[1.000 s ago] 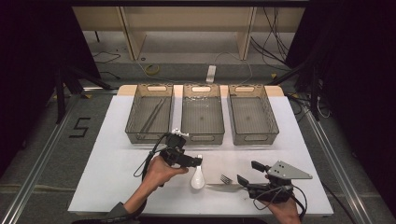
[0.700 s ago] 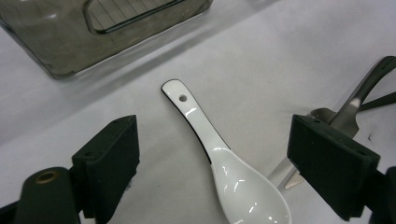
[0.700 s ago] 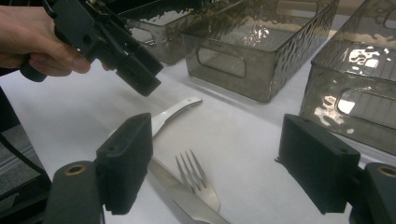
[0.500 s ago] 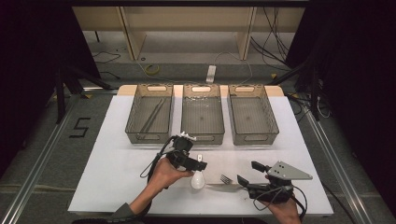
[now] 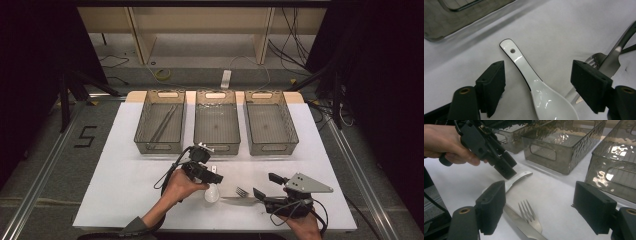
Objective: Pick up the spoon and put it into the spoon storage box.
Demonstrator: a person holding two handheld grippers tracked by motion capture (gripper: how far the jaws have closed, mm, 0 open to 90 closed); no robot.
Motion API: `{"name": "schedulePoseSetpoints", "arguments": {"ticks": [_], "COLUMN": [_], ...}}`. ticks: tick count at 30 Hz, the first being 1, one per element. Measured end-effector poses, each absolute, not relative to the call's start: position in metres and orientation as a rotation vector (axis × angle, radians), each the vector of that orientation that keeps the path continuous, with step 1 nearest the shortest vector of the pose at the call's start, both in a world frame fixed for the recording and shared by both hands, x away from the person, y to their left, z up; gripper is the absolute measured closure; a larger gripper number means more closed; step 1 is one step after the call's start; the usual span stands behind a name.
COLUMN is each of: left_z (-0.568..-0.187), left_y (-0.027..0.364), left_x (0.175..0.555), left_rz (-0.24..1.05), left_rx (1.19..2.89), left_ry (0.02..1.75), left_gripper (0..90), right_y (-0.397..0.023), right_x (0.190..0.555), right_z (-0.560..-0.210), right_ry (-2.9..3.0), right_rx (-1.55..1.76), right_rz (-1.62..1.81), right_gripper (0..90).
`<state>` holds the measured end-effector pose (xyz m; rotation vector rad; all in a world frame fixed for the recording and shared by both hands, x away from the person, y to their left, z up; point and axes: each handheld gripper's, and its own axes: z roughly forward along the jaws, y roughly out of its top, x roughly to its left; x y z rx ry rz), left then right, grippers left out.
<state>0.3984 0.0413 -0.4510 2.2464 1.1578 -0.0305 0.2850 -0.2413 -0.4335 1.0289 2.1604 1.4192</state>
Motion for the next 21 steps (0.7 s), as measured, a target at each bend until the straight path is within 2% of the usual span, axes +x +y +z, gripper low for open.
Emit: {"name": "schedulePoseSetpoints", "arguments": {"ticks": [4, 13, 21], "left_z": [-0.458, -0.463, -0.468], "left_y": [0.039, 0.031, 0.026], "left_x": [0.403, 0.406, 0.406], "left_rz": [-0.027, 0.011, 0.045], "left_rx": [2.276, 2.322, 2.376], "left_ry": [1.164, 1.156, 1.134], "left_gripper": [31.1, 43.3, 49.0], "right_y": [-0.240, -0.240, -0.239], "right_x": [0.285, 0.284, 0.284], "right_z": [-0.433, -0.433, -0.433], "right_ry": [2.164, 2.166, 2.169], "right_rx": [1.028, 1.022, 1.020], "right_rz": [1.417, 1.410, 1.413], "right_gripper": [27.0, 27.0, 27.0]}}
